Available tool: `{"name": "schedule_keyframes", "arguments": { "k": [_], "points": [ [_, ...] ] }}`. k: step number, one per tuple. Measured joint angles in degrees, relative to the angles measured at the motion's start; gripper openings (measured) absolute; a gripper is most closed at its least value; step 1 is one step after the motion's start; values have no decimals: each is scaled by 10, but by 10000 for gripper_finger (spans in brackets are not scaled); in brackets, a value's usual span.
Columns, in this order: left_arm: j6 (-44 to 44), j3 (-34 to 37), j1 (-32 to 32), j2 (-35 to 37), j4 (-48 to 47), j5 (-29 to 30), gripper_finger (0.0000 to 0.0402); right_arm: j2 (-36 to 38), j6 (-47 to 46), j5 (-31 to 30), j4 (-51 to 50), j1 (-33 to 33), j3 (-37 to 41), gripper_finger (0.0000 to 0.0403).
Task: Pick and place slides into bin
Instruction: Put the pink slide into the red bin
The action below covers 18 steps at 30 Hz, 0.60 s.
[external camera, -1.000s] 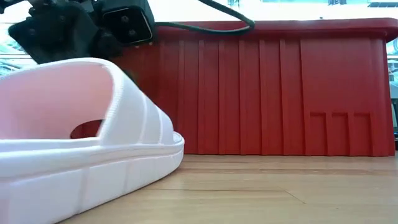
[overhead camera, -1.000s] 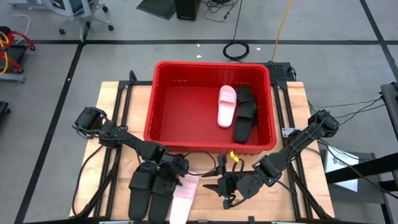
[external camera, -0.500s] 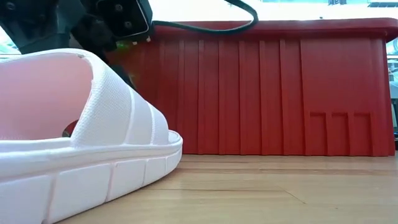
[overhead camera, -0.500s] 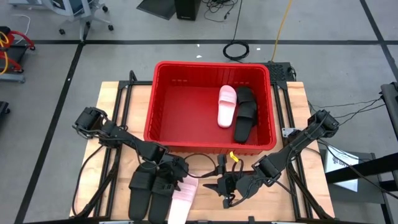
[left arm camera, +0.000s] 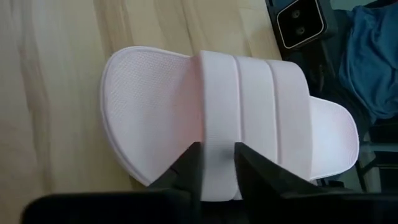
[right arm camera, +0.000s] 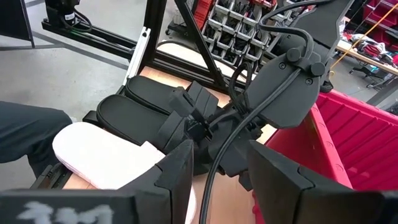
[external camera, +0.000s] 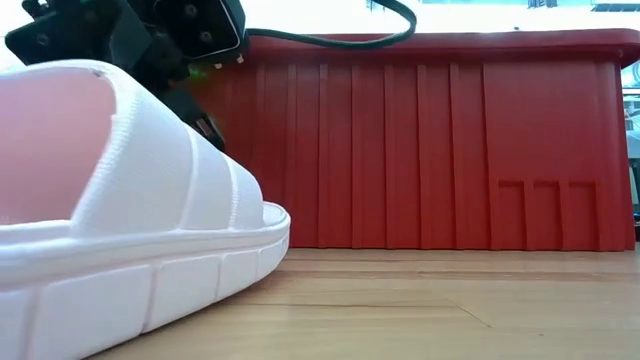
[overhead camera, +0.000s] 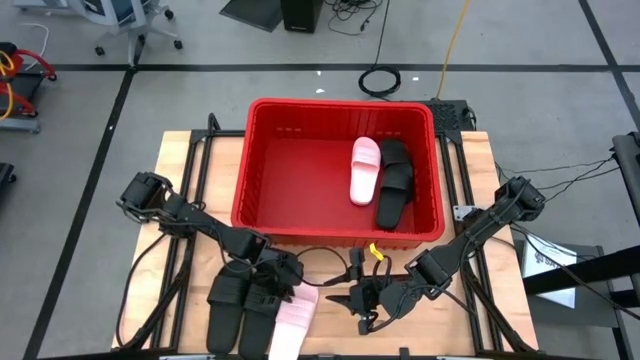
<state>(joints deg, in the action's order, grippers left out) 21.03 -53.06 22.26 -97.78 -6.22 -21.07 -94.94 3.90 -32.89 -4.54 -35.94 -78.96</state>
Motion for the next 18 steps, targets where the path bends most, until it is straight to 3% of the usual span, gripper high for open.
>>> {"name": "schedule_keyframes", "arguments": {
  "k": [7, 18],
  "points": [
    [-35, 0, 0, 0, 1, 1, 9, 0, 1, 0, 0, 0, 0, 139],
    [-80, 0, 0, 0, 3, 1, 4, 0, 9, -1, 0, 0, 0, 139]
  ]
}}
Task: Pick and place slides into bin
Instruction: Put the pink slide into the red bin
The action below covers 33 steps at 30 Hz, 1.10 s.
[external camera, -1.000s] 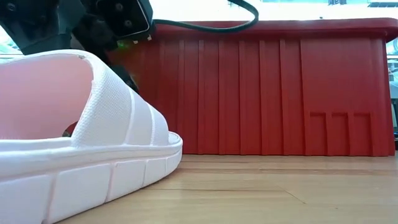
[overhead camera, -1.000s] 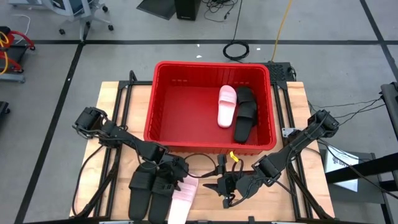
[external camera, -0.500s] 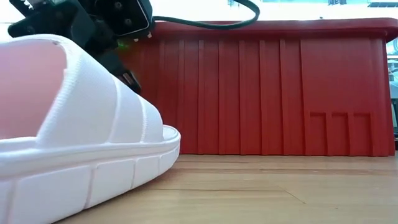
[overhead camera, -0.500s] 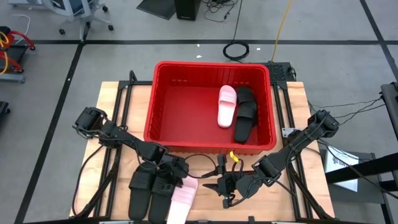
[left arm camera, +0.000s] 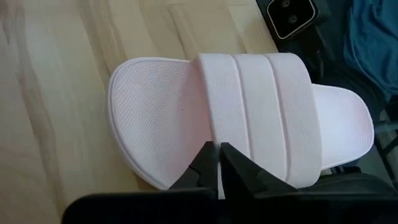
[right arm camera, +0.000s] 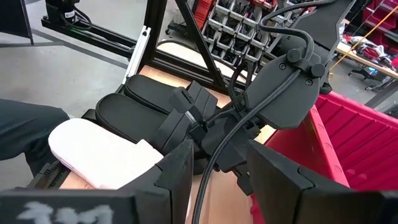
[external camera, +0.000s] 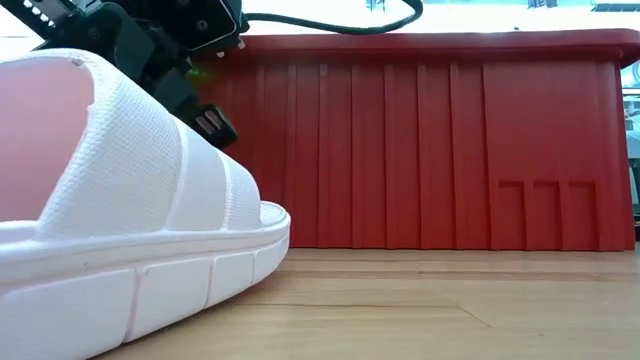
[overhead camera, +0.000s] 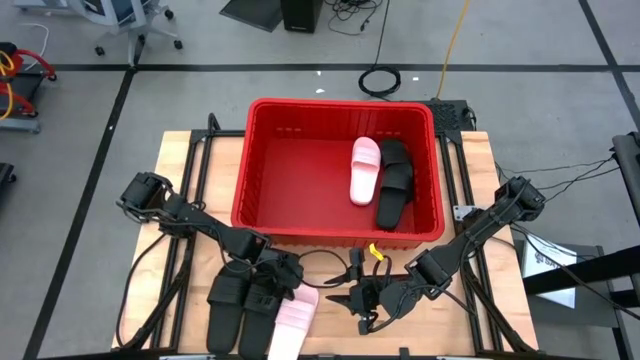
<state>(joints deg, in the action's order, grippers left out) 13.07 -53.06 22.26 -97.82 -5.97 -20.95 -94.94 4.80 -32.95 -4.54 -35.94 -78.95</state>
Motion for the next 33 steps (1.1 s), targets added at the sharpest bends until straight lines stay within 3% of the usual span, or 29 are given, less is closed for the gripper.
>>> {"name": "schedule_keyframes", "arguments": {
  "k": [18, 28, 33],
  "points": [
    [-42, -1, 3, 45, 30, 9, 0, 0, 58, 0, 7, -9, 0, 139],
    [6, -1, 11, 67, 28, 1, 0, 0, 67, 1, 39, -23, 0, 139],
    [27, -1, 51, 67, 66, 7, 17, 0, 65, 2, 36, -23, 0, 139]
  ]
}}
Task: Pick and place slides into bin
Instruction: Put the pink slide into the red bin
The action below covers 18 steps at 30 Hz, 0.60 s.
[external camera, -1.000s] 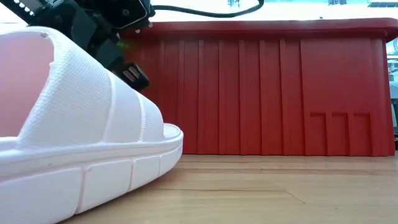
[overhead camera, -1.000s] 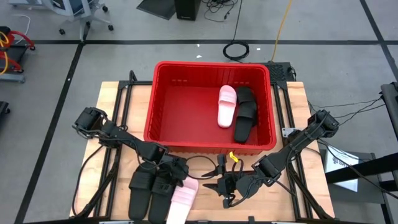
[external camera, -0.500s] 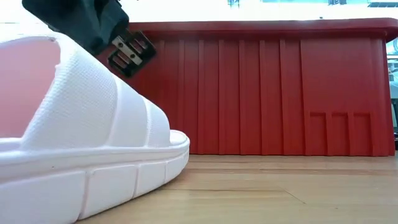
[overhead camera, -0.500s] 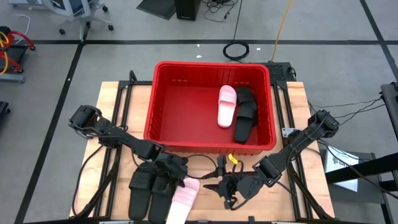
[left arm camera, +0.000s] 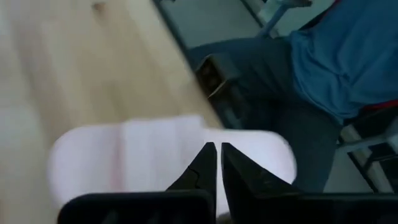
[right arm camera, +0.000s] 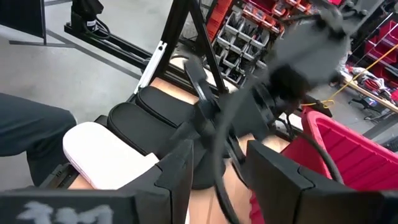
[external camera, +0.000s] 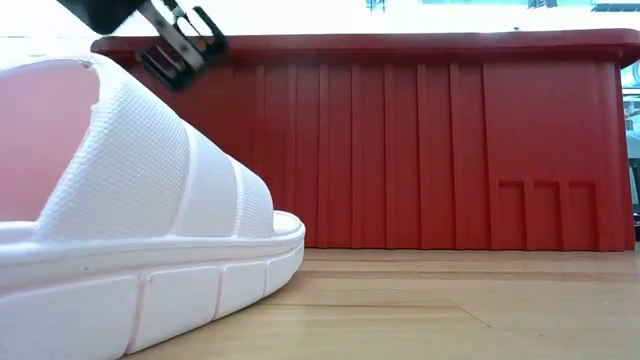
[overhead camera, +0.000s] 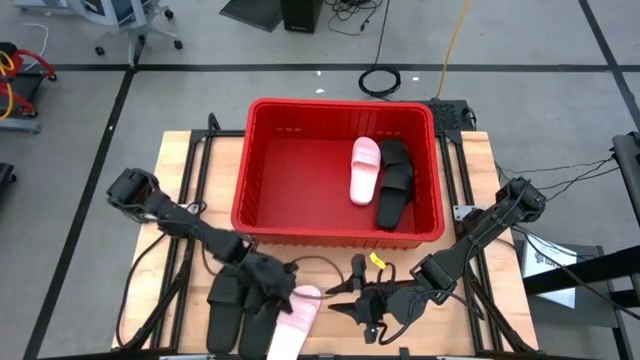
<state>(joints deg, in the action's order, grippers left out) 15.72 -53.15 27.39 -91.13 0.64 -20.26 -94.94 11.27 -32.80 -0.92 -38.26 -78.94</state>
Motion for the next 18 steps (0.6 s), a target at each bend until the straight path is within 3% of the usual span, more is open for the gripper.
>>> {"name": "schedule_keyframes", "arguments": {
  "k": [5, 14, 18],
  "points": [
    [-19, 0, 63, 0, 53, 82, 40, 0, 0, 0, -2, 0, 0, 139],
    [-68, 0, 165, 0, 66, 359, 72, 0, -1, 0, -2, 0, 0, 139],
    [-68, 0, 192, -4, 66, 446, 85, 0, -1, 0, -3, 0, 0, 139]
  ]
}}
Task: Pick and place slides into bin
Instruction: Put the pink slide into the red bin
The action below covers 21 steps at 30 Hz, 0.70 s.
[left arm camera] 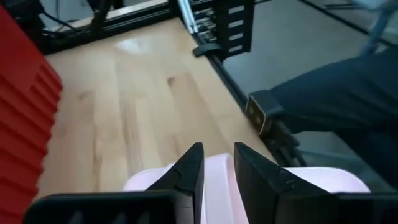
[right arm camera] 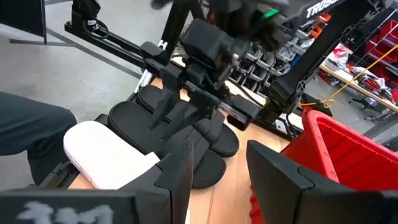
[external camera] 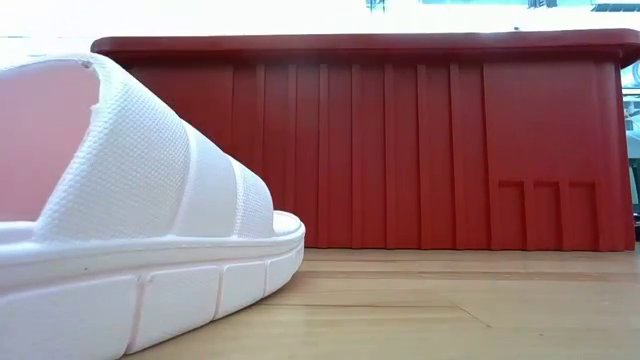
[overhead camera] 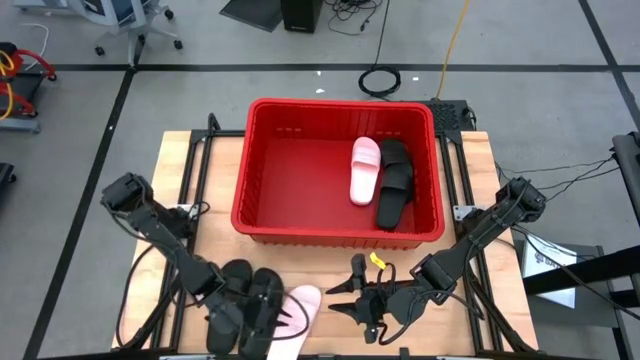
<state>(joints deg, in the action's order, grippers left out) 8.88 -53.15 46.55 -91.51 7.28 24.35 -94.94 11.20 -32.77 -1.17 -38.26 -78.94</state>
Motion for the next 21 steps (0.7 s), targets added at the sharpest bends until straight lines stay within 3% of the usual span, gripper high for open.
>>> {"name": "schedule_keyframes", "arguments": {
  "k": [8, 21],
  "points": [
    [25, 0, 14, -61, -2, 40, 117, 0, 0, 0, -4, 0, 0, 139],
    [54, 0, 14, -127, 23, 45, 171, 0, -5, 0, -8, 0, 0, 139]
  ]
}}
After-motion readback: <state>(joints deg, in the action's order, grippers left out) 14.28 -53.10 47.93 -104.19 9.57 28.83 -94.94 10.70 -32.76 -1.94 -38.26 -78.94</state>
